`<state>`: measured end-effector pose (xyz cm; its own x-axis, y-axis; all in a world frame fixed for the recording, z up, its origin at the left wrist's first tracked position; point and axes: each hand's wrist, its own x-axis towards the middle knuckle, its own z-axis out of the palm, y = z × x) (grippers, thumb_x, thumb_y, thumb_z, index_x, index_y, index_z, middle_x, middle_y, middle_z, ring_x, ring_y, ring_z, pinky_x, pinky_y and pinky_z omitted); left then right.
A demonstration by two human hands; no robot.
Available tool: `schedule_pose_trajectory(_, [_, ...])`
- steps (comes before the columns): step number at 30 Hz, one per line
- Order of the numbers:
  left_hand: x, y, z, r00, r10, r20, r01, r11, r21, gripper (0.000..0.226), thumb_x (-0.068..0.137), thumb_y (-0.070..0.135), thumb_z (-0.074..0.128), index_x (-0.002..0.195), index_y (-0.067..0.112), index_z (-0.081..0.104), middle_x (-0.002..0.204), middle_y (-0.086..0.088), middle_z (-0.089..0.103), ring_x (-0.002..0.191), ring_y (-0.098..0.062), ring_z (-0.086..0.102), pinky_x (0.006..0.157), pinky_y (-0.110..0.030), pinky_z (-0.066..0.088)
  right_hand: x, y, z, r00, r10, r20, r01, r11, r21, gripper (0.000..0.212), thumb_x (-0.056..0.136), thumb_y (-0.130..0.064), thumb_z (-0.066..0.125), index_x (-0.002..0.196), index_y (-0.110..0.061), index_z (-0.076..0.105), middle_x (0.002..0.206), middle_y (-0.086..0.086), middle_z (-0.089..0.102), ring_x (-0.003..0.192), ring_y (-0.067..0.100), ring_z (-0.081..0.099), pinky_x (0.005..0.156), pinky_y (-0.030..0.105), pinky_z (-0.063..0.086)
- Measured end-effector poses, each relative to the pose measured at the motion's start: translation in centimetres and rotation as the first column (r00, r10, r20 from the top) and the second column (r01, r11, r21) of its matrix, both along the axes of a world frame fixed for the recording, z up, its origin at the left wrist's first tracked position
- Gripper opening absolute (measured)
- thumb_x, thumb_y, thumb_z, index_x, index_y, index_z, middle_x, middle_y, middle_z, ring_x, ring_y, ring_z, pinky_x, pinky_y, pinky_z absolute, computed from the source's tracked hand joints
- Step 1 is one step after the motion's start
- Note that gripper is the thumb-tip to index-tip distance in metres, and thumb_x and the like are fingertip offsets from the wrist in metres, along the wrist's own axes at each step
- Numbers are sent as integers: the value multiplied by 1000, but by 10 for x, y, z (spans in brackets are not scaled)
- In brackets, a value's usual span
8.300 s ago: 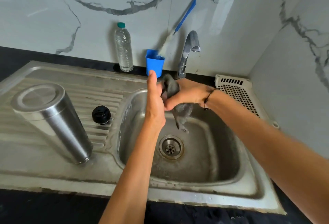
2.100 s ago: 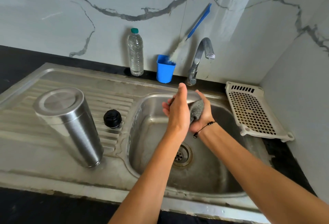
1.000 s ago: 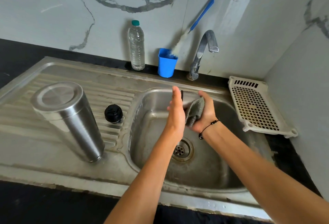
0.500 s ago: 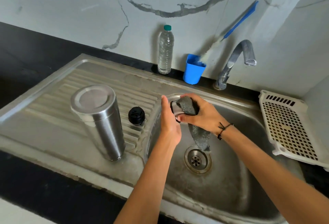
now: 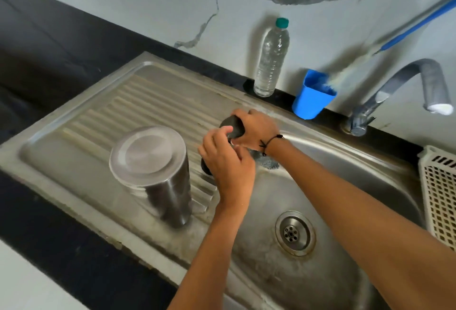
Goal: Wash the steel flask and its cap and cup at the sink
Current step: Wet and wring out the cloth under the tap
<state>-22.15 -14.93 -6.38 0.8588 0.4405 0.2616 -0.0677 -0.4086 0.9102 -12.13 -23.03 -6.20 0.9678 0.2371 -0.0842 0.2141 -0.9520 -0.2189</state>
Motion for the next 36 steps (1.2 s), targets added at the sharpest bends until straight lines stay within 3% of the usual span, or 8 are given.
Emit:
schedule_pose_trajectory(6, [3,7,-22,988,127,-92,-83,921,380,50,62,11,40,108,9,60,117,-17,55,108,-38,48,86,-50,42,11,17,-8,999,39,29,-36,993,-116,65,81,-39,66,137,-25,37,123,14,47,101,36,56,77,37,45])
schedule_pose_trajectory(18, [5,25,-41,954,123,-272,40,850,525,53,62,20,80,110,3,63,96,-23,59,87,-41,55,68,-43,48,-11,-2,18,994,-101,48,93,986,141,74,78,-43,72,140,-28,35,126,13,50,111,33,53,91,41,46])
schedule_pose_trajectory(23, [4,19,-1,933,-207,-294,191,978,-81,30,88,31,64,113,18,56,111,-10,58,105,-28,53,87,-37,42,-63,-36,43,957,-284,60,212,824,526,64,78,-34,74,134,-23,44,114,3,56,102,16,53,84,21,42])
schedule_pose_trajectory(27, [-7,2,36,768,-633,-98,236,422,-875,30,93,46,51,93,17,57,79,-7,60,63,-17,55,58,-28,42,-127,-70,45,862,-505,27,351,635,688,51,82,-32,71,127,-21,49,107,-6,56,96,11,54,80,20,40])
schedule_pose_trajectory(28, [-13,-2,35,701,-709,-73,239,331,-913,36,92,49,48,93,14,57,75,-7,60,57,-16,52,54,-28,41,-144,-79,44,835,-551,18,379,598,706,49,83,-33,70,125,-21,49,106,-6,57,96,12,55,80,24,42])
schedule_pose_trajectory(31, [-41,-28,5,478,-764,-433,516,643,-566,38,92,49,52,96,12,58,79,-11,63,63,-24,60,61,-42,49,-183,-98,33,759,-651,-16,486,550,680,47,83,-37,69,123,-22,50,106,-3,59,96,13,56,81,26,43])
schedule_pose_trajectory(33, [-51,-42,-11,567,-589,-576,545,792,-274,41,93,47,53,105,7,56,90,-14,61,72,-28,63,62,-38,49,-194,-101,28,753,-657,-33,515,558,651,50,82,-38,69,125,-21,50,106,-2,60,95,13,55,79,23,41])
schedule_pose_trajectory(36, [-56,-50,1,461,-805,-373,543,589,-599,37,92,43,56,95,6,54,67,-9,57,42,-17,52,39,-24,38,-215,-105,27,731,-682,-39,525,525,669,51,83,-39,68,127,-22,49,105,-5,59,95,10,55,79,21,40])
